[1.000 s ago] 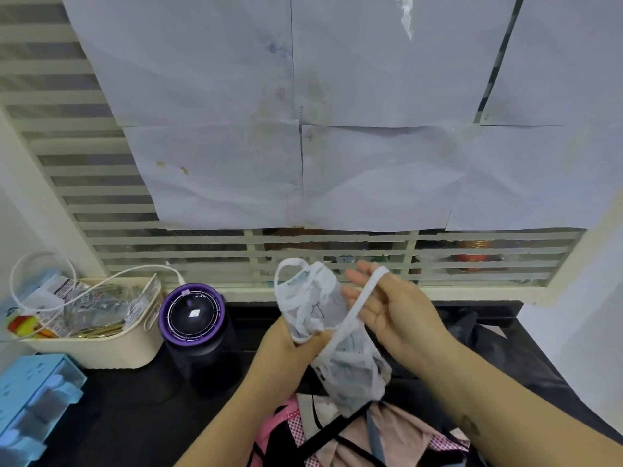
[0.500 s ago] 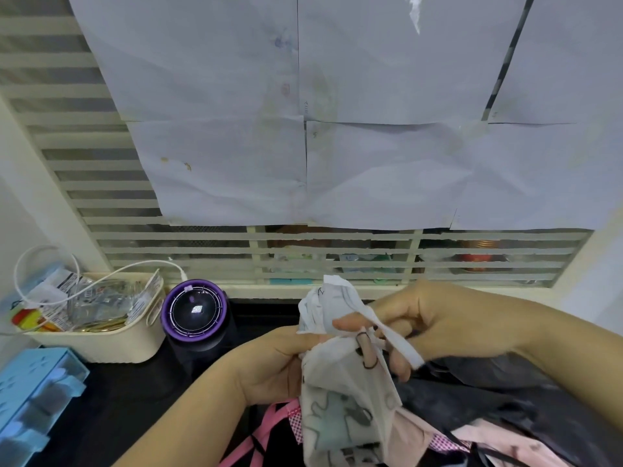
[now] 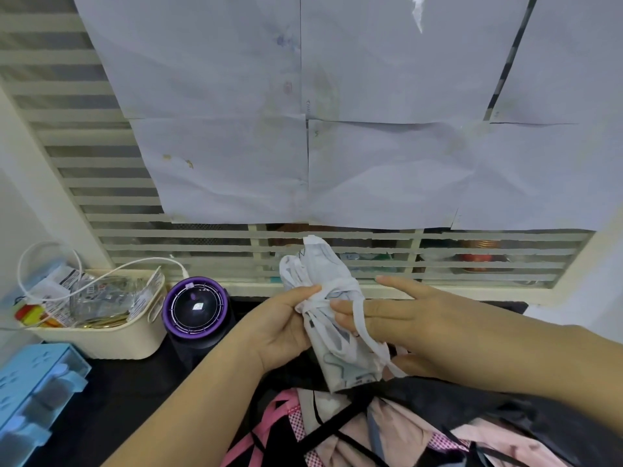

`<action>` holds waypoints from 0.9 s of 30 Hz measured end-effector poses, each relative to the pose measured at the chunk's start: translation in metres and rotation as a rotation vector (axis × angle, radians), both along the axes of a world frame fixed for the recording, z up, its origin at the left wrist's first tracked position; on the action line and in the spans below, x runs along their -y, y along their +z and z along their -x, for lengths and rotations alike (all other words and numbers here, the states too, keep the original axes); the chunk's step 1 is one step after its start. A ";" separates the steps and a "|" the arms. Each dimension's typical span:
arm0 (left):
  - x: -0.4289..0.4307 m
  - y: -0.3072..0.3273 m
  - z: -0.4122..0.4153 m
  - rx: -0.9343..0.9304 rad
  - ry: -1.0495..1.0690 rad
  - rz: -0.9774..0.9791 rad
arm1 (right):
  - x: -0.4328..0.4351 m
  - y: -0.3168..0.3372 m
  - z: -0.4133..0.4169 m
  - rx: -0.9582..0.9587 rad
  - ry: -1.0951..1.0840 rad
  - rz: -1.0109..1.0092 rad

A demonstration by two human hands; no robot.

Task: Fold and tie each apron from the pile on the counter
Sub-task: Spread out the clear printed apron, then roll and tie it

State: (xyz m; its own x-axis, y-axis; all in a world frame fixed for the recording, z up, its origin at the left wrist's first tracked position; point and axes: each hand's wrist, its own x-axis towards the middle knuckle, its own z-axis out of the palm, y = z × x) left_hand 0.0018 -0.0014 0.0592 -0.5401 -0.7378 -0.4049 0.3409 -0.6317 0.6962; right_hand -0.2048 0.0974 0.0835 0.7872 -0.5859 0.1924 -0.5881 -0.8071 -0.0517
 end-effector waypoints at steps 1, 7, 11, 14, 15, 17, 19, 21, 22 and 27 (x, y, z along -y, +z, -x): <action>-0.001 0.000 0.001 -0.025 0.027 -0.009 | -0.003 0.012 -0.008 -0.098 -0.044 -0.048; -0.008 0.000 0.006 0.107 0.102 0.284 | 0.015 0.042 -0.009 0.239 -0.240 -0.204; -0.014 -0.002 0.009 0.366 0.127 0.605 | 0.025 0.052 -0.017 0.971 -0.463 -0.487; -0.026 -0.007 0.014 0.448 0.162 0.666 | 0.035 0.041 -0.022 1.463 -0.592 -0.540; -0.028 -0.007 0.016 0.435 0.187 0.682 | 0.040 0.035 -0.021 1.632 -0.622 -0.579; -0.032 -0.004 0.018 0.448 0.235 0.762 | 0.047 0.025 -0.021 1.747 -0.682 -0.630; -0.034 -0.001 0.019 0.465 0.246 0.806 | 0.048 0.020 -0.024 1.565 -0.730 -0.614; -0.035 -0.003 0.018 0.481 0.253 0.817 | 0.046 0.019 -0.029 1.366 -0.754 -0.618; -0.036 -0.004 0.018 0.497 0.258 0.825 | 0.044 0.019 -0.029 1.305 -0.770 -0.605; -0.038 -0.011 0.012 0.564 0.308 0.867 | 0.047 0.021 -0.023 1.672 -0.866 -0.658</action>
